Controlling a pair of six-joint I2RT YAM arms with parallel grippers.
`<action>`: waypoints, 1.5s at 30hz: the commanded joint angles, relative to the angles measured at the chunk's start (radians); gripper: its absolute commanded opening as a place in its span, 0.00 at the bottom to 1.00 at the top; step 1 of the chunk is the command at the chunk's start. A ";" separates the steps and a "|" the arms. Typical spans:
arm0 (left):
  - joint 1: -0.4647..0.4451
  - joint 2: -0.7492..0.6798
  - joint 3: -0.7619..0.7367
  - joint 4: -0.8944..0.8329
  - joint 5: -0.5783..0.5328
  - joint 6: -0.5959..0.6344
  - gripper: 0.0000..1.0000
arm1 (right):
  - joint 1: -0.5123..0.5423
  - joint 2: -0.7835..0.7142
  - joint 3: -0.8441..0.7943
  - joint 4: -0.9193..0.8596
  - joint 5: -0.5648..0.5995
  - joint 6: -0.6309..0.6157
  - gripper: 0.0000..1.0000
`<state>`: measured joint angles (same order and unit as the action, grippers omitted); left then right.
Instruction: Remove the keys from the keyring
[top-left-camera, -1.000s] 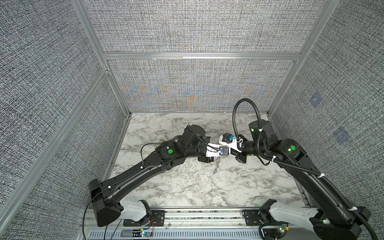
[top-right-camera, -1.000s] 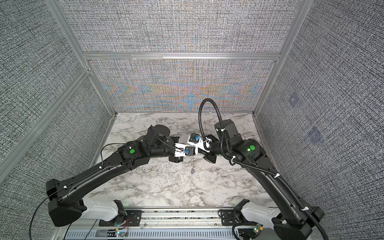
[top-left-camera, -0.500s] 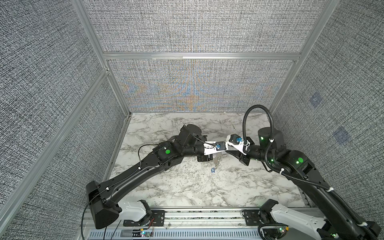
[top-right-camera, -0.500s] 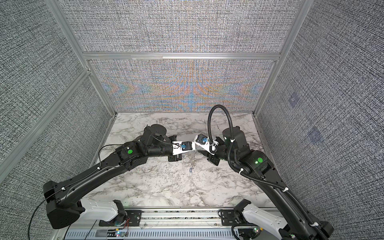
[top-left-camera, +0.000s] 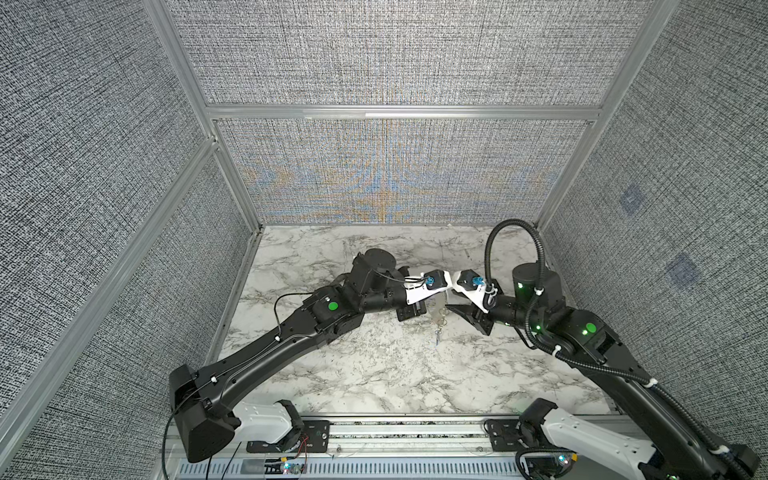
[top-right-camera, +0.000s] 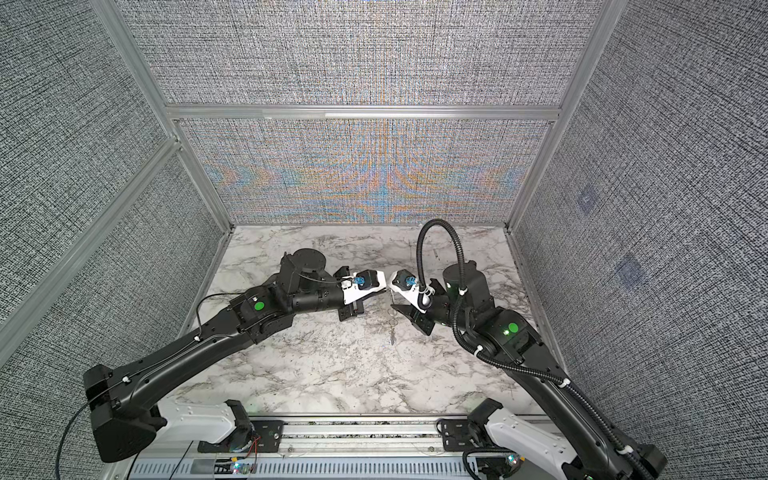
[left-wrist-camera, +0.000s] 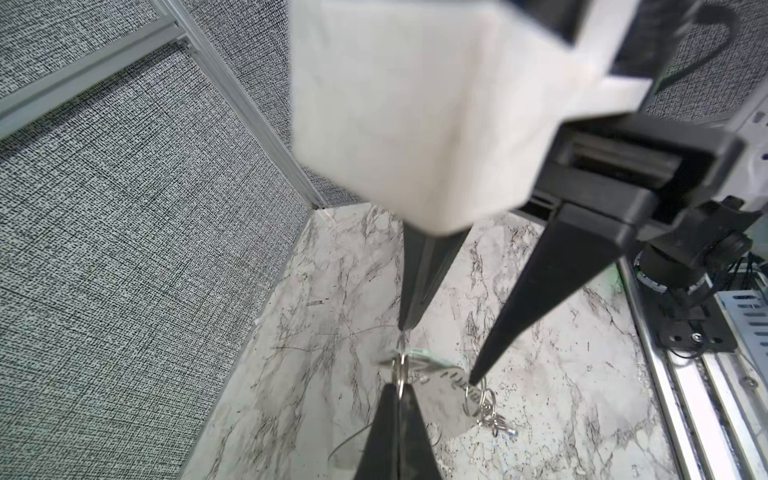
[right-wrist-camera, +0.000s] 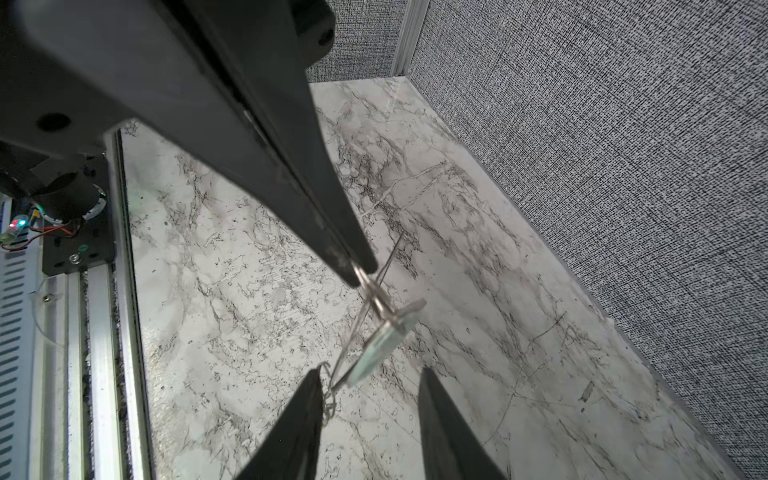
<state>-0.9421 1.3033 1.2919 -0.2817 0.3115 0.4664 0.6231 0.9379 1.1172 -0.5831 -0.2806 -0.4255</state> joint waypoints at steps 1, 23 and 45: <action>0.002 -0.014 -0.011 0.077 0.027 -0.040 0.00 | 0.007 0.005 0.003 0.065 0.015 0.008 0.40; 0.013 -0.028 -0.047 0.154 0.066 -0.082 0.00 | 0.024 -0.065 -0.043 0.041 0.147 -0.050 0.41; 0.022 -0.044 -0.108 0.258 0.052 -0.161 0.00 | 0.062 -0.034 -0.086 0.269 0.163 0.077 0.44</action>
<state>-0.9218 1.2701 1.1854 -0.0807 0.3576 0.3237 0.6857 0.8970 1.0248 -0.3592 -0.1425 -0.3828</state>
